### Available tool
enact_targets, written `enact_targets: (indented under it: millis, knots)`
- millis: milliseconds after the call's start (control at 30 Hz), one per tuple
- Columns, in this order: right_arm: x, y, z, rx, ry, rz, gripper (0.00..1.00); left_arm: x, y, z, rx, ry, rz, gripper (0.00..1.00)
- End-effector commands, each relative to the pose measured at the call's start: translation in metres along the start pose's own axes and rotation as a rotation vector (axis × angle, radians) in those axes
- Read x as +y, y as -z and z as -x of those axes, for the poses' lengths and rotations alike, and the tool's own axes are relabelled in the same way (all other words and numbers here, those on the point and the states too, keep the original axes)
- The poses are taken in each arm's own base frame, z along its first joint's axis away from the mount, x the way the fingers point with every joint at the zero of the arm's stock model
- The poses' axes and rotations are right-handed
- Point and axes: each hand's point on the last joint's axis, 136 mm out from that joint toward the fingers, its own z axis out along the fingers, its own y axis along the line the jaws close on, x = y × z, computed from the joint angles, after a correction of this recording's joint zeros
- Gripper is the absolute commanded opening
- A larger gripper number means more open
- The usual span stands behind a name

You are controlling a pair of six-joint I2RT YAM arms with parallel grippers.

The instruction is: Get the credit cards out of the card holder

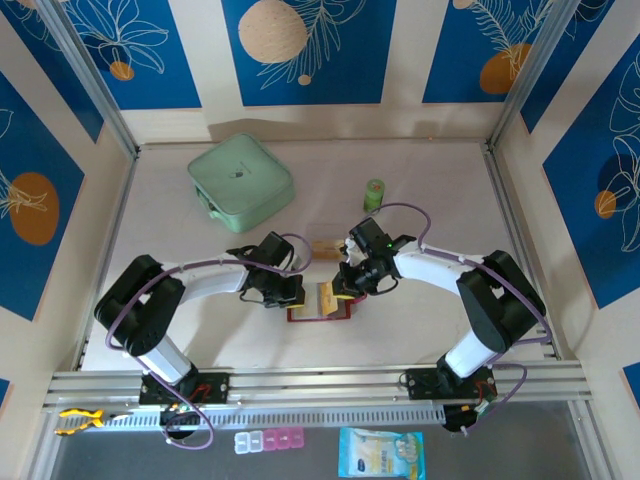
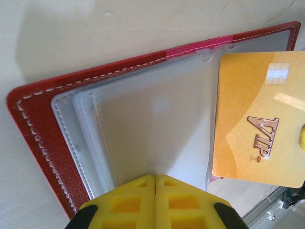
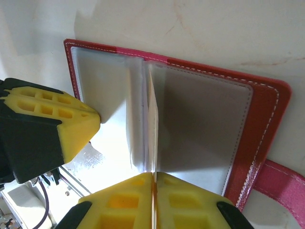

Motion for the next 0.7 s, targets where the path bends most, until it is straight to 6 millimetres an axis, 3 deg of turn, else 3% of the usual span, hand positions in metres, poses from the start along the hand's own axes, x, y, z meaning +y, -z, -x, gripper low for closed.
enact_targets:
  millis: [0, 367, 667]
  knots:
    - [0.0045, -0.0012, -0.0021, 0.012, -0.011, 0.001, 0.13, 0.0167, -0.0062, -0.0132, 0.036, 0.014, 0.056, 0.00]
    - [0.0085, -0.0023, -0.0072, 0.000, -0.057, 0.022, 0.14, 0.0152, -0.0055, -0.0120, 0.034, 0.013, 0.052, 0.00]
    - [0.0099, 0.0057, -0.0059, -0.026, -0.045, 0.004, 0.07, 0.0093, 0.0000, -0.0084, 0.012, 0.008, 0.038, 0.00]
